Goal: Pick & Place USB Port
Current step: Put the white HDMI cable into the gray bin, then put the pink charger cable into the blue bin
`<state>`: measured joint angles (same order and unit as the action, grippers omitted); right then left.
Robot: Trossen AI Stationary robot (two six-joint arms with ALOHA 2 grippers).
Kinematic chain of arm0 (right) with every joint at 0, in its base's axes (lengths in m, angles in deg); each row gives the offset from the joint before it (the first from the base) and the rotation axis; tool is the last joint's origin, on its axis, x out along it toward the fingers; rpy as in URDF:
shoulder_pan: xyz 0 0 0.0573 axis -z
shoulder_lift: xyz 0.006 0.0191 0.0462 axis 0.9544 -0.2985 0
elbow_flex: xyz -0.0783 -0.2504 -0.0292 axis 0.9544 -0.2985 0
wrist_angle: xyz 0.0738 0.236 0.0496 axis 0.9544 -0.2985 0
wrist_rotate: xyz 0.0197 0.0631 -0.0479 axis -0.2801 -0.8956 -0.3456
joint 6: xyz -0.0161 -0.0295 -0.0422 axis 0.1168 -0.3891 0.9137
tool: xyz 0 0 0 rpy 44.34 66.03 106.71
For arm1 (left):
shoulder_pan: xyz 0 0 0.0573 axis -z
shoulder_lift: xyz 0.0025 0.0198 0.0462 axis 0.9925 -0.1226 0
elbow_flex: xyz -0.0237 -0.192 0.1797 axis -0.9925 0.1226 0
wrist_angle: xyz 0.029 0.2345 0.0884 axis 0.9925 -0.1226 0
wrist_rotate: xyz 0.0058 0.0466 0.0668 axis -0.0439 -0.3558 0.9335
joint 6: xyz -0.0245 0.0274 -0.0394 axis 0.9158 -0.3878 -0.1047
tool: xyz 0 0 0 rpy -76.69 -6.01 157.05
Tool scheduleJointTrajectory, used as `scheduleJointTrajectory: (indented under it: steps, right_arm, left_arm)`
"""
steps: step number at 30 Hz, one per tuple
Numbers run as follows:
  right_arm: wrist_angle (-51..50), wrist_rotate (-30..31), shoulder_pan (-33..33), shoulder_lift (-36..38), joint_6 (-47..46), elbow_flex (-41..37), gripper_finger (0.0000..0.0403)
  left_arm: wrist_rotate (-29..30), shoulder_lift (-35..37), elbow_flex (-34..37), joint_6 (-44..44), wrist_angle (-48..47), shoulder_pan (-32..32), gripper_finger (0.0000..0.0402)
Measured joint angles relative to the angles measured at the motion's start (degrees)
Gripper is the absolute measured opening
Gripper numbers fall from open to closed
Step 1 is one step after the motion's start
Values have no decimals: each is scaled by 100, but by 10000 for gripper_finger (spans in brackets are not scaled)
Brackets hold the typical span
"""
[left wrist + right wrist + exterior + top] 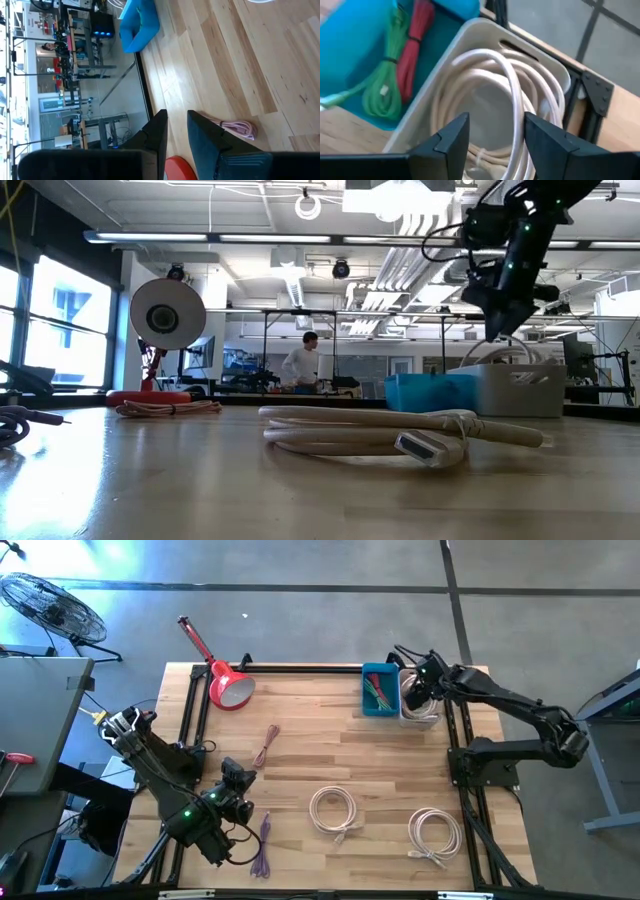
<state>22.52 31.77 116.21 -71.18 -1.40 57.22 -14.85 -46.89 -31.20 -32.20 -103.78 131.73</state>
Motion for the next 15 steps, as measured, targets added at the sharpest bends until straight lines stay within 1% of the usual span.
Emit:
scheduleJointTrajectory:
  steps: [4, 8, 14, 15]
  right_arm:
    - [-204, 152, -29, 0, 0, 368, 176]
    - [-835, 515, -26, 7, -148, 725, 176]
    - [-1609, 744, -24, 7, -370, 1054, 177]
    - [-1663, 745, -24, 16, -392, 1083, 177]
  left_arm:
    - [-2, 0, 0, 0, 11, 0, 69]
    - [-86, 0, 0, 2, 112, 0, 69]
    - [-131, 0, 0, 25, 120, -2, 69]
    - [-133, 0, 0, 146, 113, -5, 69]
